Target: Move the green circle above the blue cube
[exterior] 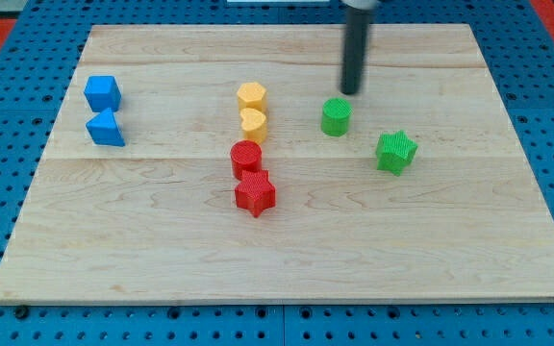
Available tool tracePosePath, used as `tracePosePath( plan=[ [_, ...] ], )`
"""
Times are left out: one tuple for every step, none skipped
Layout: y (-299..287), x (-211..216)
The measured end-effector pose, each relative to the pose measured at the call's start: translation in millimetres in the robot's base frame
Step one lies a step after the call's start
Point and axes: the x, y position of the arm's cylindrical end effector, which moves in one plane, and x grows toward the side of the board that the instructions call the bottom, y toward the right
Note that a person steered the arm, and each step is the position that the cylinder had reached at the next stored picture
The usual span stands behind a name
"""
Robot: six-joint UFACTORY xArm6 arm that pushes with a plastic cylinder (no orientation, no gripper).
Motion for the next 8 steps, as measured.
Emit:
tracePosePath(
  plan=[
    [10.6, 89.0],
    [-6.8, 105.2],
    [0.6, 78.8],
    [-31.0, 26.0],
    [-49.1, -21.7],
    [-54.8, -28.9],
    [-55.9, 10.9],
    [-93.6, -39.5]
  ],
)
